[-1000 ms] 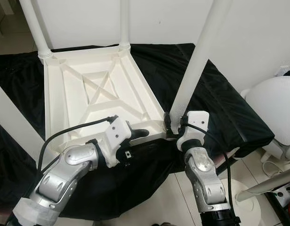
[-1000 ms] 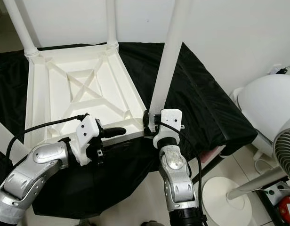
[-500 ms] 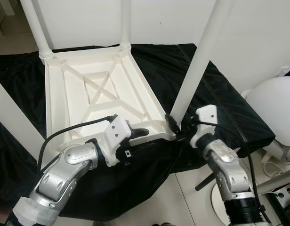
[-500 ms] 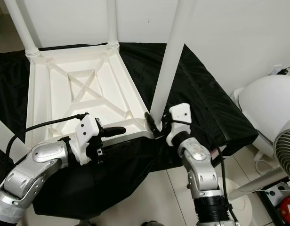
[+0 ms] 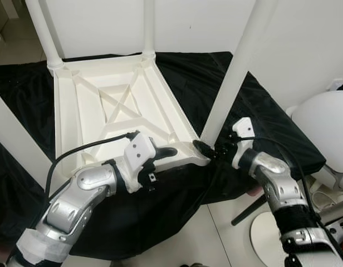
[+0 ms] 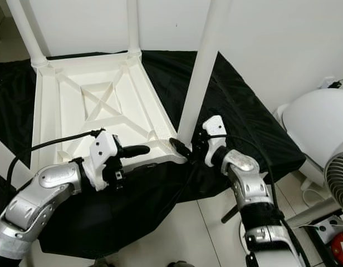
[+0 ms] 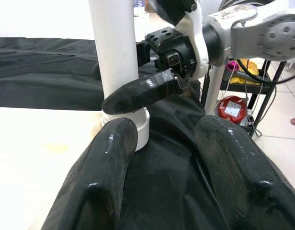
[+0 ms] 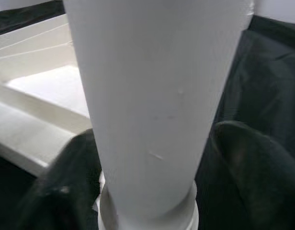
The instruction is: Building children table
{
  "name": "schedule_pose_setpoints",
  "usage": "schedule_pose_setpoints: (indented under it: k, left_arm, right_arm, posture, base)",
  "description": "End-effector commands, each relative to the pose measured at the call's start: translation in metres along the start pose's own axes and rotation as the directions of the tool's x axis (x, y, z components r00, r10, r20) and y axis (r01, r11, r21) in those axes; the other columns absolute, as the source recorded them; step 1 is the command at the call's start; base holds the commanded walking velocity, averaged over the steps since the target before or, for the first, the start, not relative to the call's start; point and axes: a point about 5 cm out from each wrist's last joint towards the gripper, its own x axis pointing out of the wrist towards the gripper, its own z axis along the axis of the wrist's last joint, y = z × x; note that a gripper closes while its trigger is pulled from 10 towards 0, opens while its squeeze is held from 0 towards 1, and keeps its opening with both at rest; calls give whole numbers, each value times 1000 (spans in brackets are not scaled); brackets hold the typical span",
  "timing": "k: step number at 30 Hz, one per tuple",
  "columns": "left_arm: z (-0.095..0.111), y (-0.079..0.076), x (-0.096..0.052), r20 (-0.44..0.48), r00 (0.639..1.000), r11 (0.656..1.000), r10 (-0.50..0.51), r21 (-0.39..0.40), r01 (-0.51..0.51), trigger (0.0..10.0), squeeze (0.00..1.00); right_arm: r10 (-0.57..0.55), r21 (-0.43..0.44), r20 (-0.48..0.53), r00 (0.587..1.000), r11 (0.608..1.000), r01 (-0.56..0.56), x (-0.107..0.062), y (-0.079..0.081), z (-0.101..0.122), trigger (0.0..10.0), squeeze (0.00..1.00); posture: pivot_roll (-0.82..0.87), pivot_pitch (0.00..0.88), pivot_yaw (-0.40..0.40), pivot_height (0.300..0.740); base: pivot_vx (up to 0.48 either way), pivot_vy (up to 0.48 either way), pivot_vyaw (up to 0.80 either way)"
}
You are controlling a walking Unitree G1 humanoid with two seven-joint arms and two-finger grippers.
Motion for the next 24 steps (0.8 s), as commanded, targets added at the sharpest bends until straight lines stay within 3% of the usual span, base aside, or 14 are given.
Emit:
schedule_pose_setpoints:
  k: [1, 2, 3, 4, 12, 18, 21, 23, 24]
  left_arm:
    - [-1, -1, 0, -5, 999, 999, -41, -9, 41, 10000, 0]
    - [-1, -1, 0, -5, 999, 999, -40, -9, 40, 10000, 0]
    - [-1, -1, 0, -5, 999, 999, -40, -9, 40, 10000, 0]
    - [0, 0, 0, -4, 999, 999, -39, -8, 39, 10000, 0]
    - [0, -1, 0, -1, 999, 999, -33, -11, 33, 10000, 0]
    - [-1, -4, -1, -2, 1000, 999, -28, -17, 28, 10000, 0]
    - [-1, -4, -2, -2, 1000, 1000, -26, -18, 26, 10000, 0]
    - [-2, -4, -2, -4, 1000, 999, -24, -21, 24, 10000, 0]
    - [-2, -4, -2, -4, 1000, 999, -24, -21, 24, 10000, 0]
  right_arm:
    - [25, -8, -13, 1000, 1000, -25, -1, -1, -3, 4392, 0]
    - [42, -14, -22, 999, 999, -42, -1, -3, -3, 3098, 0]
    - [42, -14, -22, 999, 999, -42, -1, -3, -3, 3098, 0]
    - [53, -18, -28, 998, 998, -53, 0, -4, -3, 0, 0]
    - [81, 3, -22, 996, 997, -81, -1, -7, -4, 0, 0]
    - [62, 57, 2, 998, 996, -62, -3, 0, -7, 0, 0]
    - [22, 73, 14, 1000, 997, -23, -2, 5, -9, 0, 0]
    - [-121, 67, -11, 993, 990, 121, 0, 5, -14, 0, 0]
    - [-121, 67, -11, 993, 990, 121, 0, 5, -14, 0, 0]
  posture:
    - [52, 80, -11, 740]
    - [52, 80, -11, 740]
    - [52, 80, -11, 740]
    - [53, 81, -14, 740]
    - [52, 84, -24, 740]
    - [52, 91, -33, 740]
    - [50, 96, -34, 740]
    - [48, 100, -35, 740]
    - [48, 100, -35, 740]
  base:
    - [0, 0, 0]
    - [0, 0, 0]
    - [0, 0, 0]
    - [0, 0, 0]
    - [0, 0, 0]
    - [0, 0, 0]
    - [0, 0, 0]
    - [0, 0, 0]
    - [0, 0, 0]
